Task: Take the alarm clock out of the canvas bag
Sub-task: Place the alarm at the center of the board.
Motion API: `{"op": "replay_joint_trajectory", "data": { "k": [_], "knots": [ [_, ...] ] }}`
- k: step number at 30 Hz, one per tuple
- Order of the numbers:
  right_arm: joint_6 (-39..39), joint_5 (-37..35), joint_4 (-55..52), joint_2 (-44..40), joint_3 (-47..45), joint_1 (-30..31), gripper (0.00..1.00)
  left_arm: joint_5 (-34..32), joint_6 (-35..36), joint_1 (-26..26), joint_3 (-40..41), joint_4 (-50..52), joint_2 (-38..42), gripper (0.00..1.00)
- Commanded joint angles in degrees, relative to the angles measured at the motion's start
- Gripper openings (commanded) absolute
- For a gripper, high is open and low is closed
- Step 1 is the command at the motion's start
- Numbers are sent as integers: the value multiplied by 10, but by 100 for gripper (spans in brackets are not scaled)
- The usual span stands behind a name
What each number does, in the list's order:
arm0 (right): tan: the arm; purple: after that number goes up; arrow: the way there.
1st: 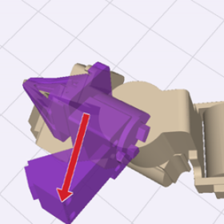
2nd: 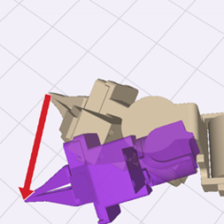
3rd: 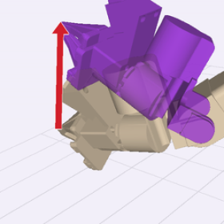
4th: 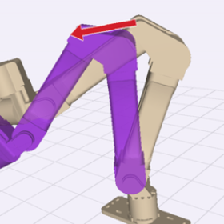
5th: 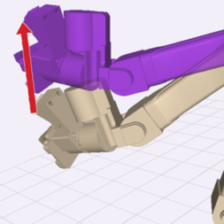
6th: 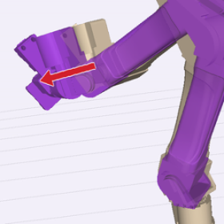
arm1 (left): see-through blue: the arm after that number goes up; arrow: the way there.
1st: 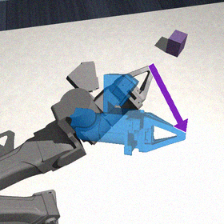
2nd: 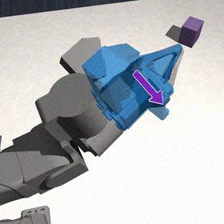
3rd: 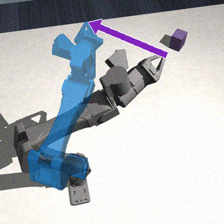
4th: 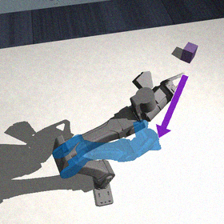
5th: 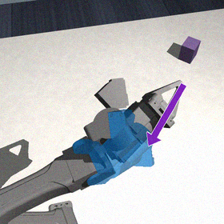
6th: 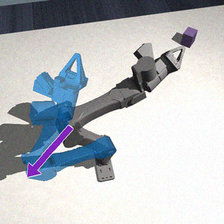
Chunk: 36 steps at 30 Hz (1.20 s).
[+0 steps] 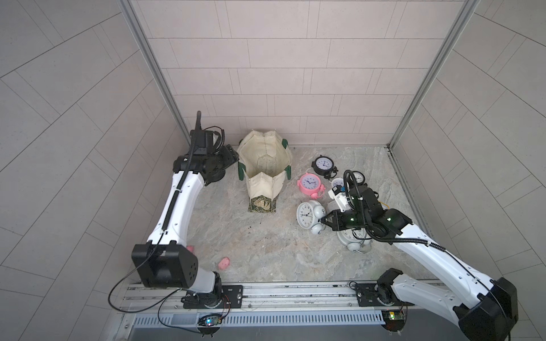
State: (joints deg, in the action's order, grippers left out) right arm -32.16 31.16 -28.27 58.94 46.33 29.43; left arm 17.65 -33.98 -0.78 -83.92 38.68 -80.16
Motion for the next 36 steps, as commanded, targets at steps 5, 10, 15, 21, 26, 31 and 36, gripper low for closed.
{"op": "replay_joint_trajectory", "data": {
  "k": [5,10,15,21,26,31,36],
  "knots": [
    [-41,42,117,23,-22,-12,0,-35,25,9,104,-63,135,76],
    [-63,59,155,56,-43,-25,0,60,45,16,151,-134,200,76],
    [-72,76,158,85,-55,-54,0,87,57,15,168,-164,242,76],
    [-72,69,158,111,-78,-101,1,78,63,15,171,-148,242,76],
    [-67,71,158,121,-89,-121,6,54,60,16,168,-120,227,76],
    [-63,55,157,128,-100,-125,9,45,58,16,184,-127,215,76],
    [-59,41,156,133,-124,-126,9,44,56,16,193,-129,209,76]
  ]
}}
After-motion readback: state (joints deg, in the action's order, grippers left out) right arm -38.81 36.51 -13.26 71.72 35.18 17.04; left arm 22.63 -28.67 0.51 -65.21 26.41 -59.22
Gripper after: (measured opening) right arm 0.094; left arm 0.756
